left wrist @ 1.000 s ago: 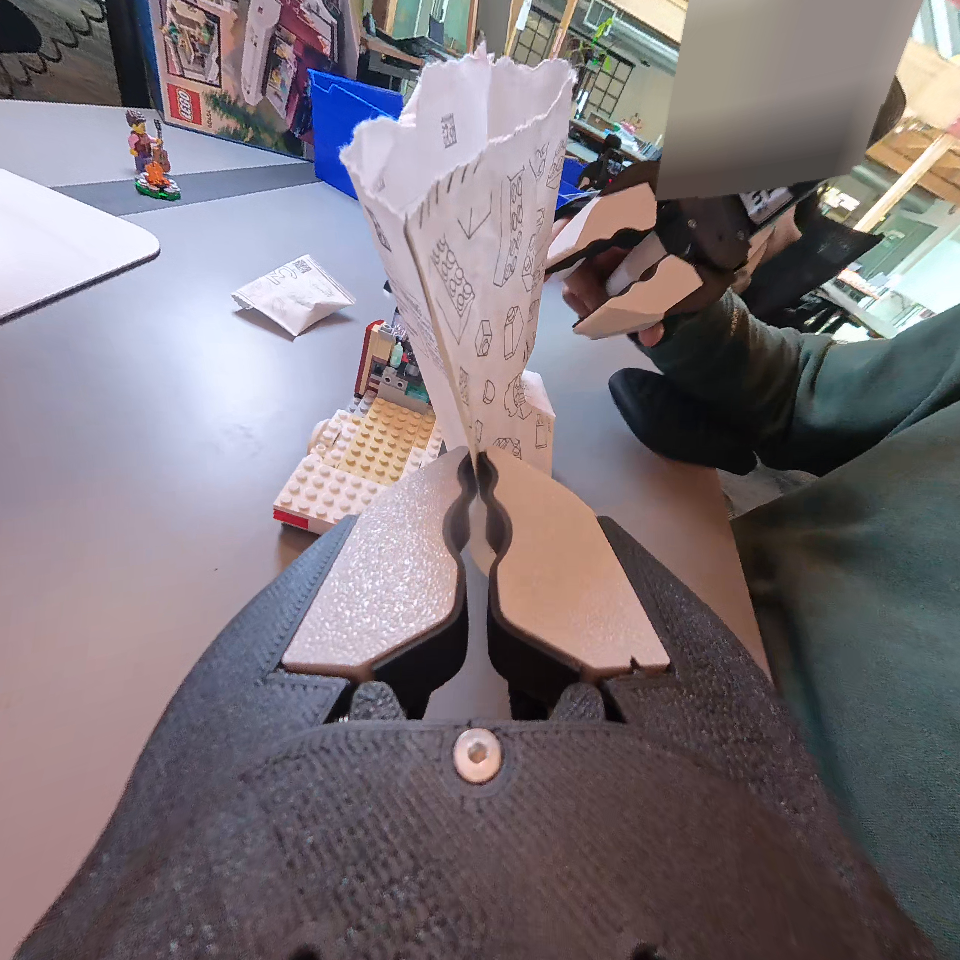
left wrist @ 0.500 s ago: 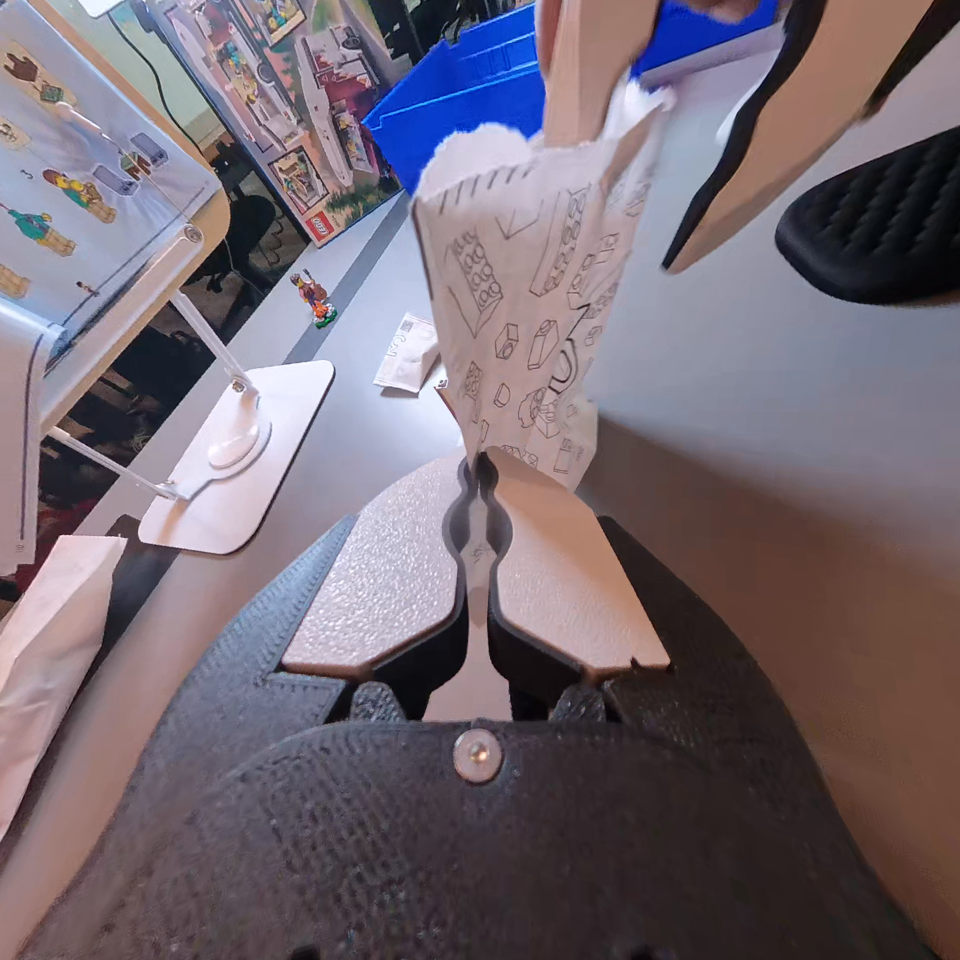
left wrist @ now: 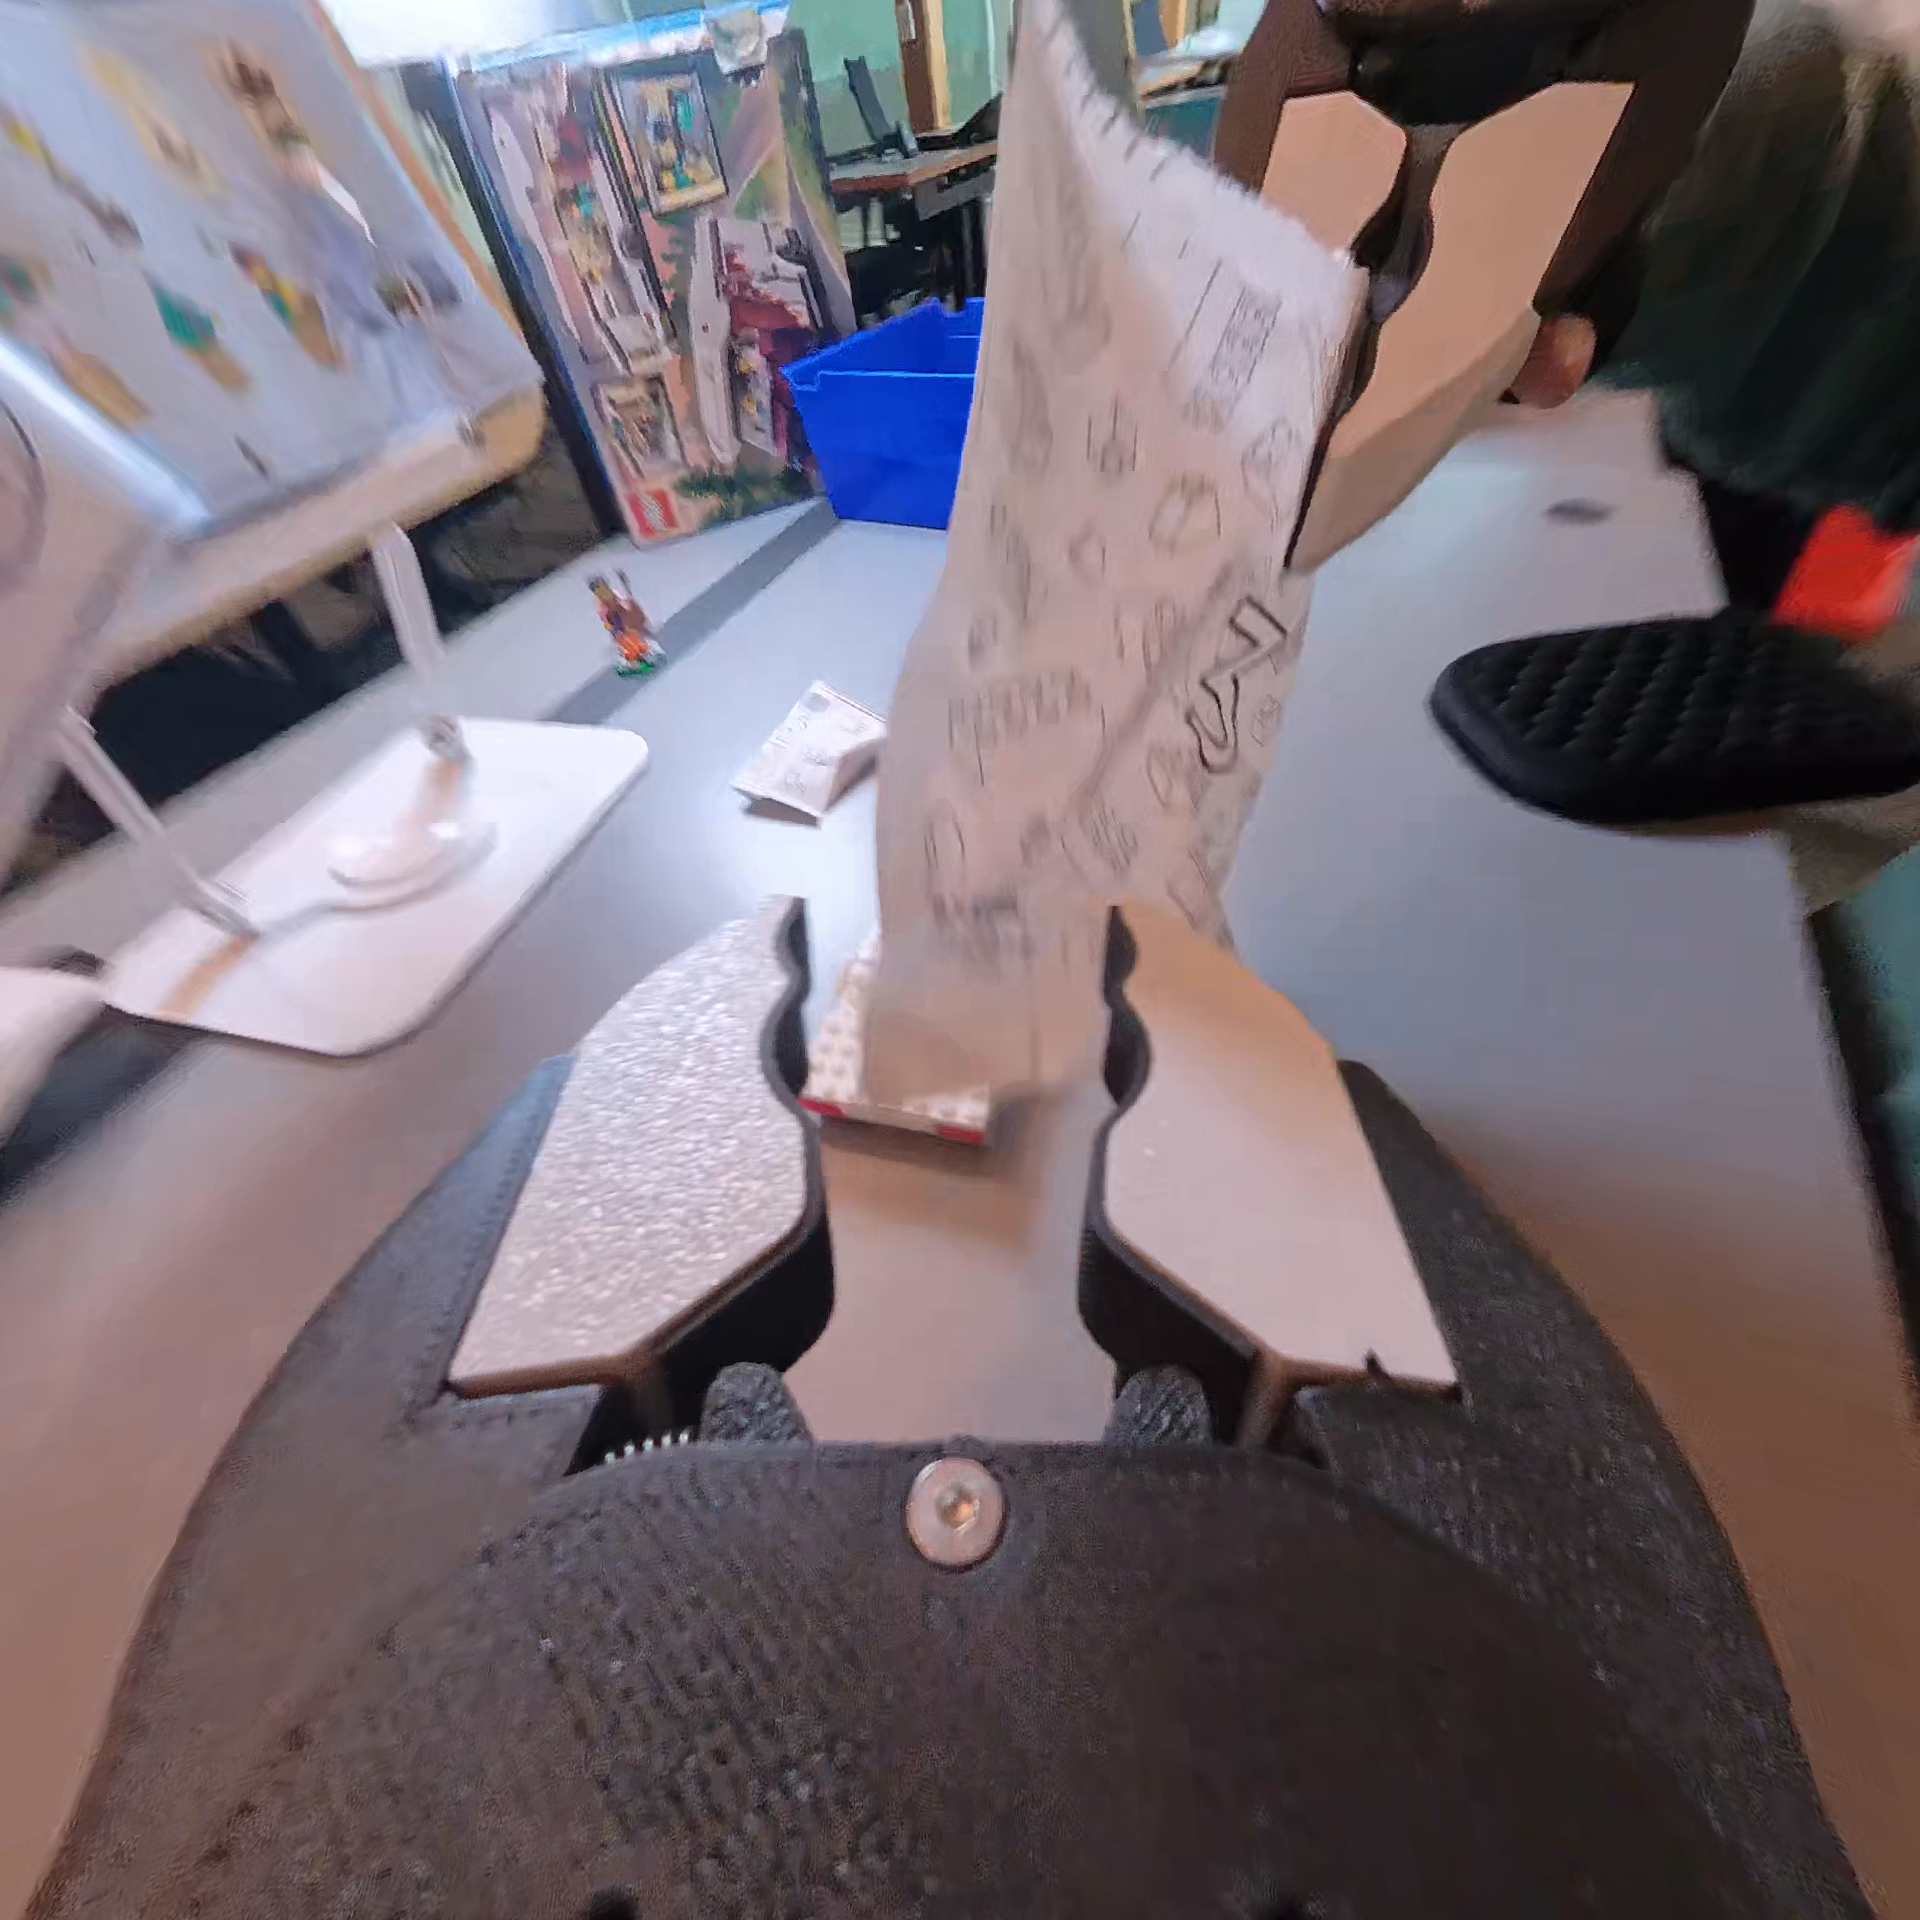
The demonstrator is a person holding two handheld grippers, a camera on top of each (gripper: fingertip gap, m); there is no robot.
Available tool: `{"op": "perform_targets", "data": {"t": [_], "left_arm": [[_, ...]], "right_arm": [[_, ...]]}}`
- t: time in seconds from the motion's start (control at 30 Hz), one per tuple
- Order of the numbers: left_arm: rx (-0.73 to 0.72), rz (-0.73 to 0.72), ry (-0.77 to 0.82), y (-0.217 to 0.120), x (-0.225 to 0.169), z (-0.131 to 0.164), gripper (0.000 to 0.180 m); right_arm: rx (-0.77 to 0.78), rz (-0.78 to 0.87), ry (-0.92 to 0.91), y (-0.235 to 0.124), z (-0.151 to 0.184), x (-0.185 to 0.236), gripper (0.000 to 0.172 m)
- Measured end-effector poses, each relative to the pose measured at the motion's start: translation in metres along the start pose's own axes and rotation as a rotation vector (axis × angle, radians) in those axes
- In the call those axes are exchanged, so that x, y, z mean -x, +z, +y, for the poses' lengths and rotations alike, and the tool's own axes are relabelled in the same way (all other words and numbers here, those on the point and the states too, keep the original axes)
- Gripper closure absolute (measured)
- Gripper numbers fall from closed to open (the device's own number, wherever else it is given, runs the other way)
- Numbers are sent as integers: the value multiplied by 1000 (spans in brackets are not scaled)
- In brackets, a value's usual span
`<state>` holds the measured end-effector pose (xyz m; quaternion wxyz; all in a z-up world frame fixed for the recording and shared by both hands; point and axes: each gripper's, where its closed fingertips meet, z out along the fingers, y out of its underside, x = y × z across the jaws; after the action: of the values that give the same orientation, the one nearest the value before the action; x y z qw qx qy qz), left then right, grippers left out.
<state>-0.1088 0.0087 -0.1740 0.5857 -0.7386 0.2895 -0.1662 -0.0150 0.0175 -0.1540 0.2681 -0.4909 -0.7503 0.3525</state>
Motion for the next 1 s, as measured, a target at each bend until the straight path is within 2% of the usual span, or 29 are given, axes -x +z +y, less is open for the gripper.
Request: {"op": "perform_targets", "data": {"t": [0.03, 0.1, 0.2, 0.3, 0.43, 0.47, 0.53, 0.67, 0.73, 0.83, 0.87, 0.93, 1.0], "left_arm": [[-11, 54, -102, -2, 0, 7, 116], [-25, 154, -232, 1, -8, 19, 111], [-3, 247, -222, 23, -38, 27, 116], [-5, 251, -156, 35, -45, 21, 141], [-93, 284, -233, 31, -38, 10, 177], [-123, 287, -251, 29, -36, 7, 180], [-149, 289, -262, 27, -35, 2, 180], [-182, 363, -227, 14, -47, -11, 144], [-192, 358, -271, 7, -43, -11, 141], [-119, 347, -273, 16, -52, 0, 135], [-82, 319, -249, 22, -55, 4, 137], [4, 162, -132, 35, -44, 15, 148], [36, 59, -46, 40, -34, 19, 158]], "right_arm": [[-63, -4, 61, -6, -4, -5, 172], [-189, -10, 152, -17, -11, -13, 172], [-360, -69, 258, -29, -23, -15, 172], [-476, -141, 343, -37, -28, -14, 172], [-574, -275, 479, -50, -23, -9, 172], [-590, -320, 521, -52, -22, -6, 171], [-598, -359, 571, -50, -18, -4, 172], [-657, -289, 613, -50, -8, -16, 172], [-678, -231, 618, -52, -3, -25, 172], [-704, -122, 606, -53, 1, -36, 172], [-712, -98, 609, -52, 1, -39, 172], [-723, -77, 622, -51, 0, -41, 171], [-739, -66, 635, -49, -1, -42, 171]]}}
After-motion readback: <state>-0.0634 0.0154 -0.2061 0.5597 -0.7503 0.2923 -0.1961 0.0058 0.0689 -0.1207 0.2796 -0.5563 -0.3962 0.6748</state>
